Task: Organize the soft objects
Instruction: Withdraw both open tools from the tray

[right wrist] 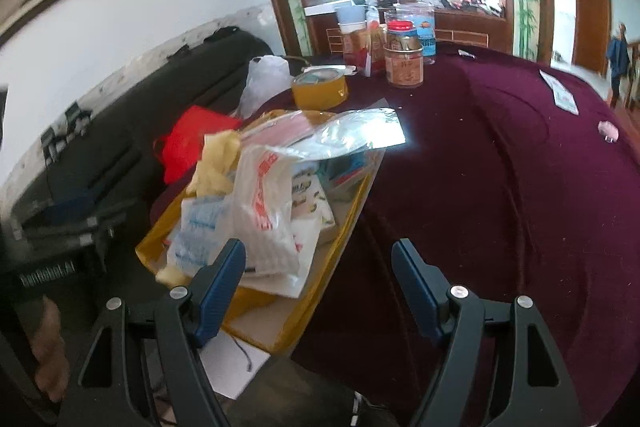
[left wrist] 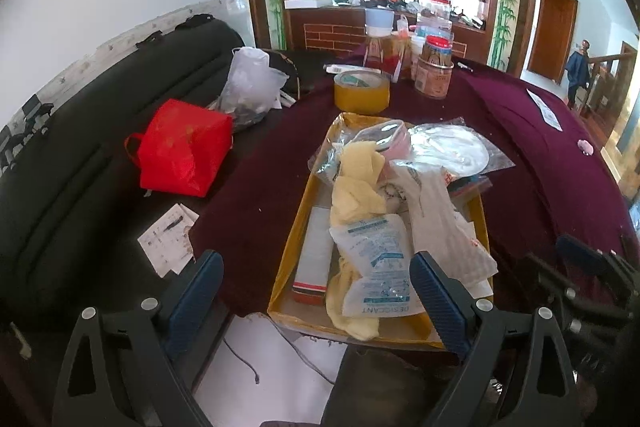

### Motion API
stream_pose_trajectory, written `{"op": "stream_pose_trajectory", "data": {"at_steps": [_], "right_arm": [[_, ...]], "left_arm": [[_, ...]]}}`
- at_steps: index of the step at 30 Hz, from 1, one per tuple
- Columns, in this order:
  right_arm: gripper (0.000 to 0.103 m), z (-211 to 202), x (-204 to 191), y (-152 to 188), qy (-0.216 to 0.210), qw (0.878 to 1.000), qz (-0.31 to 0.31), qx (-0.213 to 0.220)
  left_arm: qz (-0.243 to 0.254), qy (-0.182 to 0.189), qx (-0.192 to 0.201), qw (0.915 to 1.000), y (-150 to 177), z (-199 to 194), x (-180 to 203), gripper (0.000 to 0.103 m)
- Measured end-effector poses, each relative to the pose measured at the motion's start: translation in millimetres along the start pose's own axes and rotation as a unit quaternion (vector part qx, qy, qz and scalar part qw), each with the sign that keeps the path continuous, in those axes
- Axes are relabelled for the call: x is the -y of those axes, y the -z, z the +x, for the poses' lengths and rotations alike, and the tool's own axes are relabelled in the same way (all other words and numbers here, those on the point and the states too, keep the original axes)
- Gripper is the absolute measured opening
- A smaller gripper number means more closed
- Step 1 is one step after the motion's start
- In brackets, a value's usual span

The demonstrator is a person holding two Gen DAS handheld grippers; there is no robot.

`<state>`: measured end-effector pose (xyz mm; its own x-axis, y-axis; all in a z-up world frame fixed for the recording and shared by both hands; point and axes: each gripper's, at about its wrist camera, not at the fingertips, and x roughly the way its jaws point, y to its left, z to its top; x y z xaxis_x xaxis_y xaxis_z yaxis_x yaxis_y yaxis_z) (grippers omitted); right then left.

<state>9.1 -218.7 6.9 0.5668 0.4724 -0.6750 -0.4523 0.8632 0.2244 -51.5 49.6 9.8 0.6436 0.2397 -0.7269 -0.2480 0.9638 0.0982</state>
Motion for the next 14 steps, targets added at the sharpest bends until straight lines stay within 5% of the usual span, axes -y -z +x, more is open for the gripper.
{"op": "stream_pose_trajectory", "data": {"at_steps": [14], "right_arm": [[0.075, 27, -1, -9, -0.027, 0.999, 0.018, -0.023]], "left_arm": [[0.011, -0.009, 0.006, 0.9999, 3, 7, 2, 0.096]]}}
